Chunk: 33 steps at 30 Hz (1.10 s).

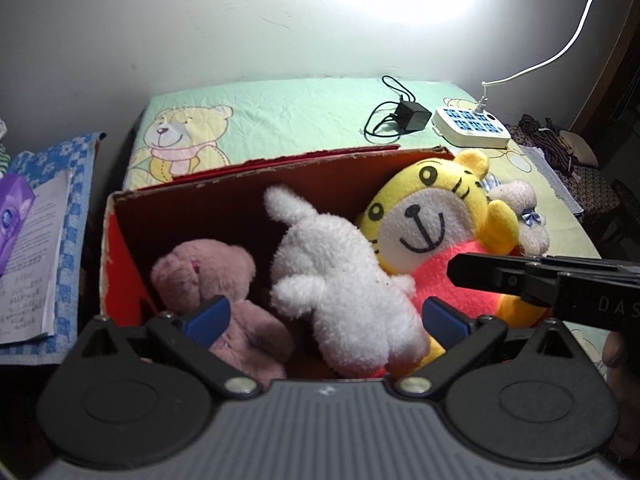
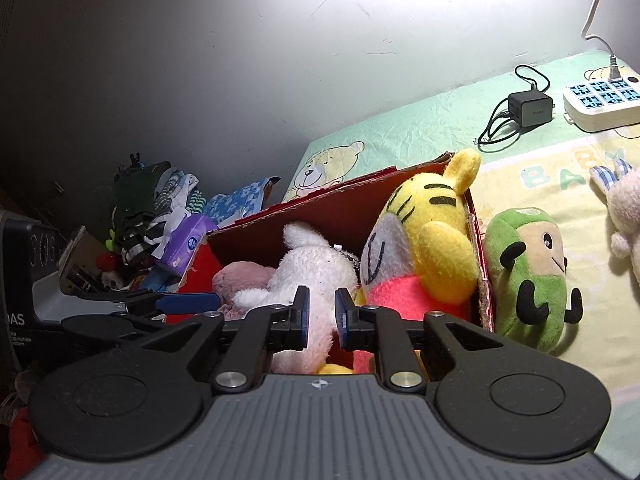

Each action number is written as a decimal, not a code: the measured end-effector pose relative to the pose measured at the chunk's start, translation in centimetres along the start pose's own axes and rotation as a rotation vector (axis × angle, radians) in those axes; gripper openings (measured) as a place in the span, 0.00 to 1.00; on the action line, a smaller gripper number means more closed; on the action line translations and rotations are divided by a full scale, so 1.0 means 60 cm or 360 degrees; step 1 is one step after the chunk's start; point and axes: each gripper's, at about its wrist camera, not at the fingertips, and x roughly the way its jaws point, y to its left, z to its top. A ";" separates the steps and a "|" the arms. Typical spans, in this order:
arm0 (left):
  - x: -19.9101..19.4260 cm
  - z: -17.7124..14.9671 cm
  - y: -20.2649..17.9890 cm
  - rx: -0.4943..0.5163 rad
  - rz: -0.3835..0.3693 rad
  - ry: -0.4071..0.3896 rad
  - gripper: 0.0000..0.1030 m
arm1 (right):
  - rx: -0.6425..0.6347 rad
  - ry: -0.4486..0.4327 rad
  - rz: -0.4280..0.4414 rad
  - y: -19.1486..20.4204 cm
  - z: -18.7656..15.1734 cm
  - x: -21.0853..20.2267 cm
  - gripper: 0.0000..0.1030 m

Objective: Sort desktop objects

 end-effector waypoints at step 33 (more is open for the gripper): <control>-0.029 0.045 -0.317 -0.0003 0.0446 -0.0235 0.99 | -0.0011 -0.0142 0.0309 -0.197 0.059 -0.182 0.20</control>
